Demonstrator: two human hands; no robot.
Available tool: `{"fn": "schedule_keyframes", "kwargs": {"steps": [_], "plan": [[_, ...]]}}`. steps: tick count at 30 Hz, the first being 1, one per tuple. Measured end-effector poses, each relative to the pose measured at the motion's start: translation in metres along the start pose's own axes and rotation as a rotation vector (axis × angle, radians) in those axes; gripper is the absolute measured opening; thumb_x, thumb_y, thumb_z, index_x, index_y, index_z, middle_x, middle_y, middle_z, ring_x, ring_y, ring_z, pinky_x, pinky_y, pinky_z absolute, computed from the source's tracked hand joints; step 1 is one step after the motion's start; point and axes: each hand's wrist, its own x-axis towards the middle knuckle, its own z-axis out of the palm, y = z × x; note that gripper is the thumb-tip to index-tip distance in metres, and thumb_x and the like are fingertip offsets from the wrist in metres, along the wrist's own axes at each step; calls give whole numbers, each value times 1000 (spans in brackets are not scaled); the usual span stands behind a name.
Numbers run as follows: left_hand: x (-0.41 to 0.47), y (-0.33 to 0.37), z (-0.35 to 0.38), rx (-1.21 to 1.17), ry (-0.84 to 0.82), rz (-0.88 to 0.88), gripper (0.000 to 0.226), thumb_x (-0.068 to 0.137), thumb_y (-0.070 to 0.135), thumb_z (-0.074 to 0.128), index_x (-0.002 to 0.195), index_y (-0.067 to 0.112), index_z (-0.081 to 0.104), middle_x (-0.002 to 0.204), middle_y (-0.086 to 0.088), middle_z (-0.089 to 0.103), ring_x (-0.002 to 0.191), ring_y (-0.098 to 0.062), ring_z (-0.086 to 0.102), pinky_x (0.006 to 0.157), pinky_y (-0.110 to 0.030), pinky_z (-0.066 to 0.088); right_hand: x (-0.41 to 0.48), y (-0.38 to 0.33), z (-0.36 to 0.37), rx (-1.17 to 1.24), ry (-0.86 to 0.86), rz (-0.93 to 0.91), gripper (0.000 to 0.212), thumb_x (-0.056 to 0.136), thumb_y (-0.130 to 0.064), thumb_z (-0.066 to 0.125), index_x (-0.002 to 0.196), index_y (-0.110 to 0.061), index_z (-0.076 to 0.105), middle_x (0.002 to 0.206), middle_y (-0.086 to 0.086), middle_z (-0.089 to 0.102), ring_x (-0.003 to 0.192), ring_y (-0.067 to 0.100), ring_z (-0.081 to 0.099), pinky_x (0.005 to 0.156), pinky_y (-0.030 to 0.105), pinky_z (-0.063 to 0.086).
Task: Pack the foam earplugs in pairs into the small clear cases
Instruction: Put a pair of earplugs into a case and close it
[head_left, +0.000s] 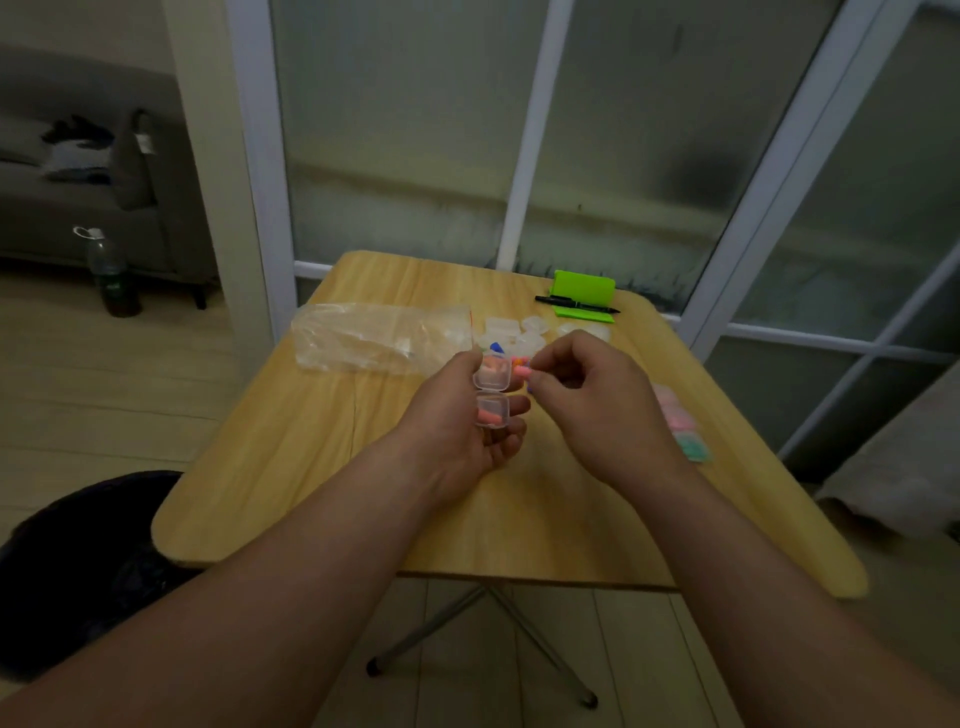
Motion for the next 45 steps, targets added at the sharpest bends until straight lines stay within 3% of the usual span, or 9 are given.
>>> {"fn": "schedule_keyframes", "kwargs": {"steps": [7, 11, 18, 22, 29, 33, 37, 42, 45], "plan": [[-3, -4, 2, -25, -77, -15, 51, 106, 45, 35, 136, 20, 67, 81, 2, 64, 60, -9, 50, 63, -27, 46, -11, -6, 9, 14, -80, -5, 7, 87, -25, 85, 90, -28, 79, 93, -6, 55, 79, -6, 54, 67, 7, 37], [-5, 0, 1, -54, -93, -30, 46, 106, 45, 33, 129, 21, 65, 71, 4, 58, 55, -7, 48, 62, -26, 45, -10, -5, 12, -41, -85, 9, 8, 85, -32, 85, 87, -30, 77, 92, -7, 55, 79, -1, 54, 67, 14, 37], [-6, 2, -1, -82, -84, -49, 59, 110, 48, 29, 147, 12, 58, 51, 4, 57, 38, -6, 51, 63, -27, 42, -7, -5, 17, -11, -91, 25, 10, 86, -30, 84, 87, -37, 77, 92, -5, 55, 79, 0, 55, 64, 11, 34], [-6, 5, -3, -76, -82, -50, 60, 110, 49, 27, 146, 12, 58, 49, 4, 57, 36, -6, 52, 63, -28, 41, -7, -4, 18, 16, -120, 9, 17, 87, -32, 83, 87, -46, 74, 93, -4, 56, 82, 2, 56, 69, 18, 38], [-3, 6, -6, -13, -118, -50, 45, 106, 46, 33, 123, 18, 63, 67, 0, 49, 55, -12, 44, 59, -27, 40, -1, 4, 16, 126, -57, 36, 7, 99, -26, 70, 105, -27, 73, 96, 1, 71, 90, 15, 69, 79, 36, 56], [-4, 4, -4, 16, -171, -75, 51, 106, 54, 31, 124, 18, 62, 71, 0, 45, 55, -13, 43, 61, -28, 37, 0, 2, 12, 85, -95, 45, 28, 105, -29, 62, 132, -27, 69, 118, -10, 67, 105, 1, 61, 85, 19, 48], [-1, 5, -6, -5, -148, -89, 69, 106, 60, 27, 142, 10, 59, 67, 0, 51, 55, -14, 46, 60, -28, 42, -5, 0, 10, 58, -132, -39, 23, 104, -31, 62, 123, -30, 75, 114, -13, 67, 104, -2, 60, 81, 8, 41], [1, 11, -11, -107, -167, -97, 70, 106, 60, 31, 146, 8, 56, 80, -5, 56, 62, -15, 52, 70, -30, 42, -16, -4, 10, -73, -240, -158, 18, 94, -40, 76, 112, -36, 73, 110, -16, 68, 110, 3, 57, 90, 24, 47], [4, 9, -12, -110, -173, -88, 63, 103, 45, 39, 147, 3, 53, 92, -11, 57, 71, -20, 53, 72, -31, 42, -17, -6, 10, -148, -263, -177, 19, 93, -35, 78, 107, -36, 65, 104, -16, 65, 100, -1, 57, 76, 13, 45]]}}
